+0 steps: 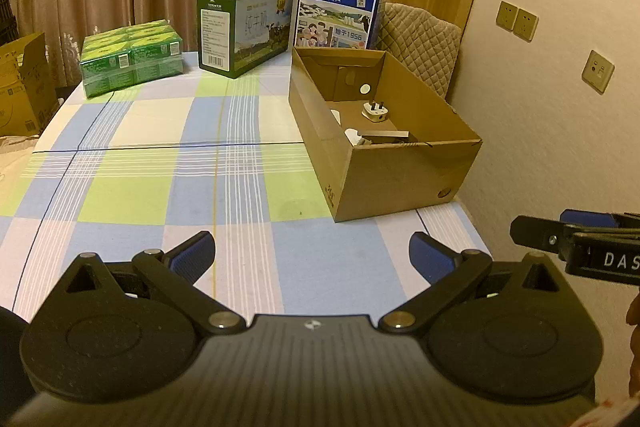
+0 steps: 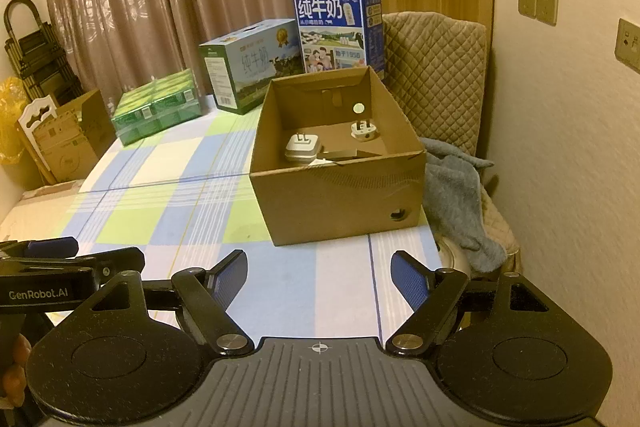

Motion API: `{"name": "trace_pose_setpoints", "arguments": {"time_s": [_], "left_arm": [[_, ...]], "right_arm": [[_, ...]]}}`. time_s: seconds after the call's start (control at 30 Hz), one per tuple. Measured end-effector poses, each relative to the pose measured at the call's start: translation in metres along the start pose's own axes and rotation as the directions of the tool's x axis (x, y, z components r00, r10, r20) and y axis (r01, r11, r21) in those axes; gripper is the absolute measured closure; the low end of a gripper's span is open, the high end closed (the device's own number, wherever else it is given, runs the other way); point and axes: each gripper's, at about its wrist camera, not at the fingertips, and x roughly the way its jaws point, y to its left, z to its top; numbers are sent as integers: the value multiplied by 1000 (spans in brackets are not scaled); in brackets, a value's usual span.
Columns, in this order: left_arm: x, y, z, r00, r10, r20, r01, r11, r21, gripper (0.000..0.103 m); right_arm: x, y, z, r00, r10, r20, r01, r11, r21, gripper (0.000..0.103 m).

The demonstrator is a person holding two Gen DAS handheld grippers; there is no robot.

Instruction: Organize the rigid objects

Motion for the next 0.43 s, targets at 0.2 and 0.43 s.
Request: {"name": "trace_pose_setpoints", "arguments": {"time_s": [0.2, 0.43], "left_arm": [[1, 1, 0, 1000, -8, -4, 8, 1000, -1, 1], [0, 1, -1, 1000, -16, 6, 16, 1000, -1, 1]], "right_arm": [[0, 0, 0, 1000, 0, 0, 0, 1000, -3, 27], [-1, -1, 1, 1000, -1, 0, 1, 1000, -3, 27]]}}
